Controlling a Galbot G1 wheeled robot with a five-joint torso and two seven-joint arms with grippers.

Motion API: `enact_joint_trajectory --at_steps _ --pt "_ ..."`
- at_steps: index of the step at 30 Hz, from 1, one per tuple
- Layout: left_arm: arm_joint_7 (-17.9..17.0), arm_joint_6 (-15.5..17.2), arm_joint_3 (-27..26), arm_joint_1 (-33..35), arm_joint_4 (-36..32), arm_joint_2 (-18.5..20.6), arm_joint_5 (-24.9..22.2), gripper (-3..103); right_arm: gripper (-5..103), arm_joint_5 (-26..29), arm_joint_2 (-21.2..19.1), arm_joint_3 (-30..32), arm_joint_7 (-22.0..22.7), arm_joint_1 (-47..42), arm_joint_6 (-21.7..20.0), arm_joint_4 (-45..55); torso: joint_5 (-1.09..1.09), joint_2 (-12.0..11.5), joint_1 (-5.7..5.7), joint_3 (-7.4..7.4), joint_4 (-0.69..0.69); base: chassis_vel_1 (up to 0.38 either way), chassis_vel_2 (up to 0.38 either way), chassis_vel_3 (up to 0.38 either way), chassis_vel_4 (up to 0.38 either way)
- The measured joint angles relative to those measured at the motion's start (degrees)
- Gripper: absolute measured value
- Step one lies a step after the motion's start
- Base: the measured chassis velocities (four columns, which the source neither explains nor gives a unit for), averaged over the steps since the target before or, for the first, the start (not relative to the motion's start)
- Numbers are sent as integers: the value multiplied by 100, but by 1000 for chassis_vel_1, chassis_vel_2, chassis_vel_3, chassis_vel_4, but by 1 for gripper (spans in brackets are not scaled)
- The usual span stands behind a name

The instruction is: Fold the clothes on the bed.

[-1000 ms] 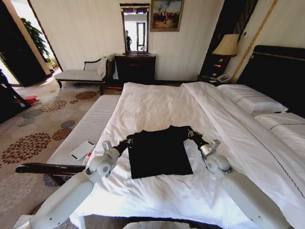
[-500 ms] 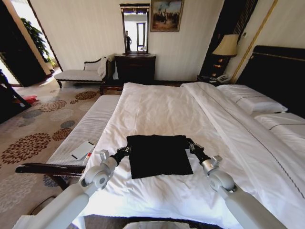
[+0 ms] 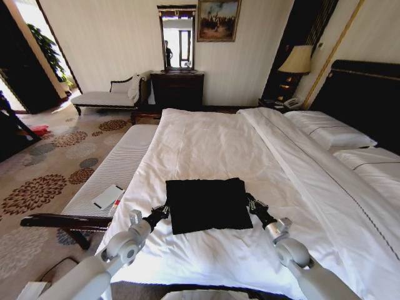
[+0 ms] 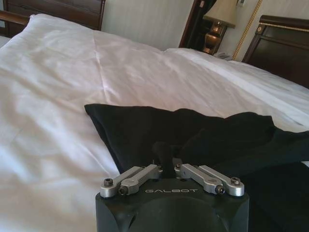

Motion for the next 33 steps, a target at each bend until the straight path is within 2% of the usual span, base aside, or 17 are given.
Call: enact_joint_trajectory --at_steps 5,8,9,11,14,16,18,20,23,25,26,27,28,29,30,32,33 --pt "0 -4 60 105 28 -22 154 0 1 -94 56 -38 -23 -86 26 -83 0 0 0 0 0 0 0 0 0" --pt "7 -4 95 206 9 -37 256 14 1 -114 72 -62 -32 -128 30 -88 0 0 0 0 0 0 0 0 0" --pt "2 12 106 259 6 -38 298 19 9 -116 76 -69 -45 -145 29 -88 0 0 0 0 0 0 0 0 0" --pt "-7 30 108 296 5 -38 326 19 9 -115 77 -69 -60 -160 30 -88 0 0 0 0 0 0 0 0 0" --pt "-18 51 88 420 -15 -19 511 35 25 -112 72 -44 -149 -245 48 -72 0 0 0 0 0 0 0 0 0" --pt "-1 52 82 452 -24 -9 580 35 30 -112 70 -28 -182 -280 64 -63 0 0 0 0 1 0 0 0 0" --pt "40 51 73 525 -57 19 723 46 35 -112 73 23 -240 -359 91 -31 0 0 0 0 0 0 0 0 0" --pt "53 49 63 606 -108 32 806 57 47 -105 98 92 -269 -463 116 18 0 0 0 0 0 0 0 0 0" --pt "51 48 37 641 -134 28 821 62 52 -83 119 157 -277 -534 130 75 0 0 0 0 0 0 0 0 0" --pt "37 45 -3 655 -173 7 824 74 63 18 134 250 -279 -602 132 169 0 0 0 0 0 0 0 0 0" --pt "37 45 -3 655 -173 7 824 74 63 18 134 250 -279 -602 132 169 0 0 0 0 0 0 0 0 0" --pt "27 44 -18 656 -184 2 819 79 69 63 134 278 -278 -603 129 200 0 0 0 0 -1 0 0 0 0" --pt "4 42 -41 652 -196 -10 804 84 74 161 129 318 -268 -583 107 243 0 0 0 0 -1 0 0 0 0" --pt "-6 42 -48 645 -198 -13 794 84 74 219 122 330 -257 -565 86 258 0 0 0 0 -1 0 0 0 0" --pt "-49 40 -81 606 -198 -36 746 94 85 477 74 377 -207 -490 -34 328 1 0 0 0 0 0 0 0 0" --pt "-80 39 -102 576 -198 -60 698 94 85 705 40 417 -161 -438 -197 391 0 0 0 0 1 0 0 0 0" --pt "-116 38 -118 534 -194 -82 640 98 90 976 -1 465 -111 -382 -433 462 0 0 0 0 1 0 0 0 0"
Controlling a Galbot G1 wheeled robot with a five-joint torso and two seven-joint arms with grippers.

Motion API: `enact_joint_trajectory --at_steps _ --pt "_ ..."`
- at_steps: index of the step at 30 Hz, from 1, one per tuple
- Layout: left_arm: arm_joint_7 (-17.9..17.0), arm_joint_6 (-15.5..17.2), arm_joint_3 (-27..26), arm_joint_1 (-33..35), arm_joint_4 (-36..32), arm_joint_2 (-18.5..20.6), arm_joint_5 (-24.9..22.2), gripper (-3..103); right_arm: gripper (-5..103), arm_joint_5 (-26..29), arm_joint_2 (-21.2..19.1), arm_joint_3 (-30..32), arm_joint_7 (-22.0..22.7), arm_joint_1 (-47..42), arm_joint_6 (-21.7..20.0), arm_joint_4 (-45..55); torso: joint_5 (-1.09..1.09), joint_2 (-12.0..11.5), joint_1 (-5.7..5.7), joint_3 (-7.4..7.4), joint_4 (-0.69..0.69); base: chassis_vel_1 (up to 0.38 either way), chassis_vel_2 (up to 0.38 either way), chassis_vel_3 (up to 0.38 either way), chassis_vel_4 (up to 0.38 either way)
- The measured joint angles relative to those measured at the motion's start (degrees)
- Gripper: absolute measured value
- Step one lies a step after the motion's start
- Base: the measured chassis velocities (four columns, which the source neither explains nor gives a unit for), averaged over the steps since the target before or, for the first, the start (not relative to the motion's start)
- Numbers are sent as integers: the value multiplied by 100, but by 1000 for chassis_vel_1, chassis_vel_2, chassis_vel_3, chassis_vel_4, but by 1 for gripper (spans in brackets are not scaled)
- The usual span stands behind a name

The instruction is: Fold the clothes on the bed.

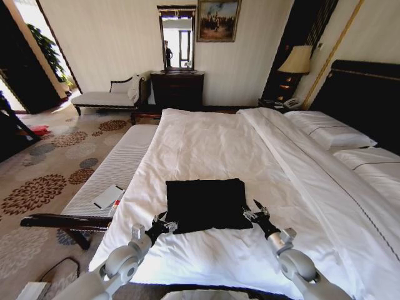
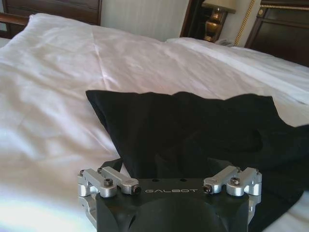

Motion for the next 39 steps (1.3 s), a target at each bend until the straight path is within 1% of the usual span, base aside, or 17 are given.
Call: enact_joint_trajectory --at_steps 1,2,3,5,7,9,11,13,14,17,20,24,25,26,28,29,39 --pt "-23 0 -6 -35 13 -7 -38 99 90 167 -30 25 37 45 -153 43 0 0 0 0 -1 0 0 0 0" --pt "-51 -4 -16 -106 49 -14 -82 99 96 423 -77 57 95 133 -370 96 -1 0 0 0 -1 0 0 0 0" --pt "-55 -17 -25 -272 132 -14 -119 100 99 747 -166 72 161 317 -644 104 0 0 0 0 0 0 0 0 0" --pt "-57 -19 -27 -385 172 -18 -158 100 100 867 -213 71 177 421 -732 87 1 0 0 0 1 0 0 0 0" --pt "-145 29 -15 -1153 409 -121 -614 100 100 1510 -587 -113 226 1141 -1084 -191 1 -1 1 1 -2 0 0 0 0" --pt "-145 35 -9 -1211 438 -128 -649 100 100 1551 -617 -145 226 1212 -1107 -222 1 -1 1 1 -2 0 0 0 0" --pt "-158 90 55 -1565 652 -190 -891 100 100 1796 -781 -310 222 1580 -1253 -388 2 -1 1 1 2 0 0 0 0" --pt "-158 161 155 -1871 898 -292 -1135 100 100 1909 -917 -398 169 1824 -1346 -514 0 -1 1 1 0 0 0 0 0" --pt "-159 191 192 -1984 1023 -349 -1239 100 100 1951 -991 -462 136 1955 -1376 -590 -1 -1 1 1 -2 0 0 0 0" --pt "-158 227 239 -2130 1186 -436 -1377 100 100 1982 -1075 -572 104 2111 -1399 -694 -1 -1 1 1 -1 0 0 0 0" --pt "-196 317 268 -2332 1437 -591 -1724 100 100 1967 -1171 -727 69 2299 -1407 -872 0 -1 1 1 -2 0 0 0 0" --pt "-187 372 203 -2343 1515 -601 -1799 100 100 1918 -1169 -762 74 2321 -1408 -925 0 -1 1 0 -1 0 0 0 0" --pt "-166 397 172 -2345 1562 -593 -1832 103 100 1904 -1161 -762 76 2321 -1407 -944 0 -1 1 0 0 0 0 0 0" --pt "-151 407 159 -2353 1596 -593 -1843 101 100 1896 -1153 -761 77 2319 -1408 -955 0 -1 1 0 1 0 0 0 0" --pt "-125 417 146 -2373 1646 -593 -1853 101 100 1888 -1142 -760 80 2312 -1408 -967 0 -1 0 0 1 0 0 0 0" --pt "-75 437 120 -2448 1806 -610 -1854 99 100 1875 -1127 -746 98 2283 -1408 -972 1 -1 0 0 1 0 0 0 0" --pt "32 640 202 -2926 2443 -840 -1842 99 100 1785 -1170 -638 146 2190 -1393 -988 1 -1 0 0 -1 0 0 0 0"
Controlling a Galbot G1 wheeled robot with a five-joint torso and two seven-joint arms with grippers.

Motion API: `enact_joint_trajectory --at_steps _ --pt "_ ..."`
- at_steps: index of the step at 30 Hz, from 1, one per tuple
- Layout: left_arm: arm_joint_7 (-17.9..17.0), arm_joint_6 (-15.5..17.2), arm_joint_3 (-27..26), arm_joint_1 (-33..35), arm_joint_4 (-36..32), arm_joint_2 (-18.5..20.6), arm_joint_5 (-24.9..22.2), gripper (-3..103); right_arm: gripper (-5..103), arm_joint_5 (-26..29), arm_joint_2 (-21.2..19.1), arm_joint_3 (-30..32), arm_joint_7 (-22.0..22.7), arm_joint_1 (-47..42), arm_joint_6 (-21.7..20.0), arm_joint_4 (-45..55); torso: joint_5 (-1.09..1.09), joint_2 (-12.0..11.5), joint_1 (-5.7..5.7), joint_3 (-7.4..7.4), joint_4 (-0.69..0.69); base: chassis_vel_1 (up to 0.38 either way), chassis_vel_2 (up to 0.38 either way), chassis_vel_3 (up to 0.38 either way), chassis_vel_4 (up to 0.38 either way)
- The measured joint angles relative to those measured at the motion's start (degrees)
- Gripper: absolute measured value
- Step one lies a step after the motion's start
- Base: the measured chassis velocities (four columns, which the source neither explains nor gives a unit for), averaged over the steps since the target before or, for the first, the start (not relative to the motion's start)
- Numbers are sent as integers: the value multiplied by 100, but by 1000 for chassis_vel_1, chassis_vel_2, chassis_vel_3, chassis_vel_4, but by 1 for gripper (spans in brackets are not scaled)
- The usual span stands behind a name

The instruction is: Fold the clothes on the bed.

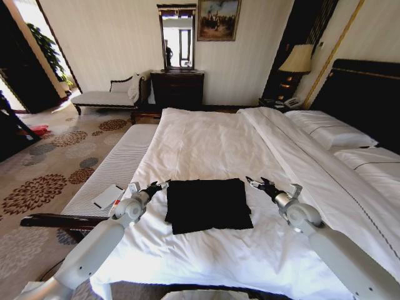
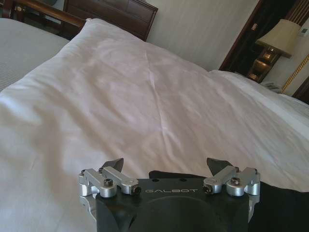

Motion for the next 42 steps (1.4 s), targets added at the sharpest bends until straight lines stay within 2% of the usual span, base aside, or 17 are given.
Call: enact_joint_trajectory --at_steps 7,18,19,20,23,25,29,31,34,35,36,37,40,41,42 --pt "-3 236 34 -161 503 -430 -115 98 100 -5 0 71 65 -75 6 14 0 0 0 0 -1 0 0 0 0" --pt "107 223 21 -199 813 -722 -14 95 100 -52 7 90 123 -97 11 -18 0 0 0 0 -1 0 0 0 0" --pt "110 217 25 -199 825 -733 -4 88 100 -56 14 87 130 -98 11 -19 0 0 0 0 0 0 0 0 0" --pt "110 217 25 -199 825 -733 -4 88 100 -56 14 87 130 -98 11 -19 0 0 0 0 0 0 0 0 0" --pt "158 161 56 -197 842 -760 34 72 100 -58 29 84 154 -109 11 -19 0 0 0 0 0 0 0 0 0" --pt "163 151 61 -197 845 -766 41 72 100 -59 29 84 155 -112 11 -19 0 1 0 0 0 0 0 0 0" --pt "145 125 105 -200 869 -783 44 51 100 -55 36 91 164 -118 11 -16 0 1 0 0 0 0 0 0 0" --pt "142 122 112 -199 870 -783 46 51 100 -55 37 91 165 -117 11 -16 0 0 0 0 0 0 0 0 0" --pt "116 113 132 -171 848 -783 49 34 100 -21 44 66 160 -87 10 -34 -1 1 0 0 0 0 0 0 0" --pt "116 113 132 -171 848 -783 49 34 100 -21 44 66 160 -87 10 -34 -1 1 0 0 0 0 0 0 0" --pt "103 112 137 -167 835 -782 49 29 100 24 45 44 152 -65 9 -52 -1 1 0 0 0 0 0 0 0" --pt "96 112 141 -165 830 -779 49 29 100 66 44 27 146 -47 9 -66 -1 1 0 0 0 0 0 0 0" --pt "73 104 151 -152 791 -753 47 13 100 428 11 -126 53 153 -90 -181 0 1 0 0 -1 0 0 0 0" --pt "73 104 151 -152 791 -753 47 13 100 428 11 -126 53 153 -90 -181 0 1 0 0 -1 0 0 0 0" --pt "64 104 152 -148 781 -750 46 8 100 494 -2 -161 27 202 -122 -214 0 0 0 0 -1 0 0 0 0"
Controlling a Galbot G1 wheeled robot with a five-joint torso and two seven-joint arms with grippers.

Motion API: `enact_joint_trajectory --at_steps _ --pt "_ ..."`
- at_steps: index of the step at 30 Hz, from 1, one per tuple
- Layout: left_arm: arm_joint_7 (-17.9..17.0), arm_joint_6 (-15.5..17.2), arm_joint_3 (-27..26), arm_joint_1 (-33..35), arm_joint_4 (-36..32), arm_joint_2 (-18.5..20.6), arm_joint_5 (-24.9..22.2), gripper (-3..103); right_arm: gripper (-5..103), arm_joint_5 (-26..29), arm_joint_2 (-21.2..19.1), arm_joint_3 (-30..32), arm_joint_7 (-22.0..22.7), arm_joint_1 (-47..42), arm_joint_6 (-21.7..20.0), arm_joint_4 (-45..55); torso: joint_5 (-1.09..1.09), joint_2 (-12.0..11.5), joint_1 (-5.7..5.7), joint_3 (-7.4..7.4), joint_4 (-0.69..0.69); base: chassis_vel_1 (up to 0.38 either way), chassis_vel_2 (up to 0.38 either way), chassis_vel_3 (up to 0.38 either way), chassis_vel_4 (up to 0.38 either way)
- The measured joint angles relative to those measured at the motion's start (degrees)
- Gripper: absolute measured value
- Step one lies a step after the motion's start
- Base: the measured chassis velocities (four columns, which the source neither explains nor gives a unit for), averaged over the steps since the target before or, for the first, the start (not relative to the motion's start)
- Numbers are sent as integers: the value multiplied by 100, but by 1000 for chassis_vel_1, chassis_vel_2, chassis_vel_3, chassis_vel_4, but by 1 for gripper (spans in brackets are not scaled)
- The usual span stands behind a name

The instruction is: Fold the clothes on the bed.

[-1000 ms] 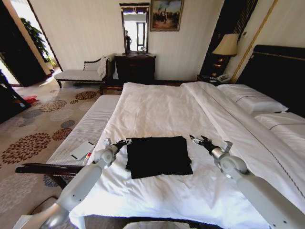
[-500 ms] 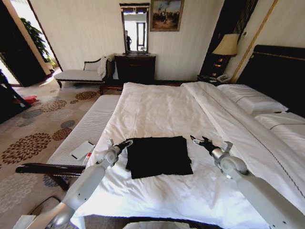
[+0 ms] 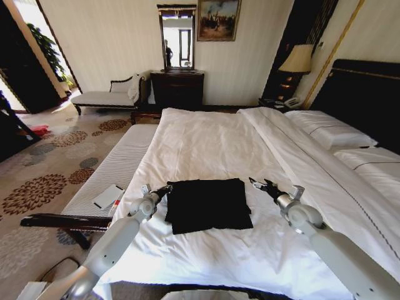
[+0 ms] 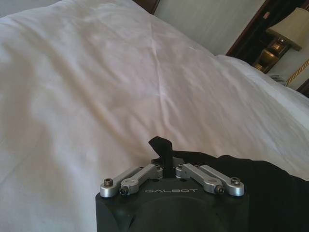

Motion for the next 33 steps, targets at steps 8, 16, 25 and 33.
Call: enact_joint_trajectory --at_steps 8,16,25,33 --pt "-40 -8 38 12 -174 74 2 1 100 254 -89 -773 -370 767 -268 -580 0 0 0 0 1 0 0 0 0" --pt "-57 -12 76 51 -284 82 38 1 100 306 64 -1889 -499 1918 -325 -1272 0 0 0 1 1 0 0 0 0" --pt "-47 -13 76 59 -324 107 32 1 100 318 257 -2458 -568 2505 -341 -1655 -1 0 0 1 2 0 0 0 0" --pt "-9 -12 71 65 -366 147 16 1 100 132 369 -2688 -723 2597 -339 -1975 0 0 0 0 0 0 0 0 0"
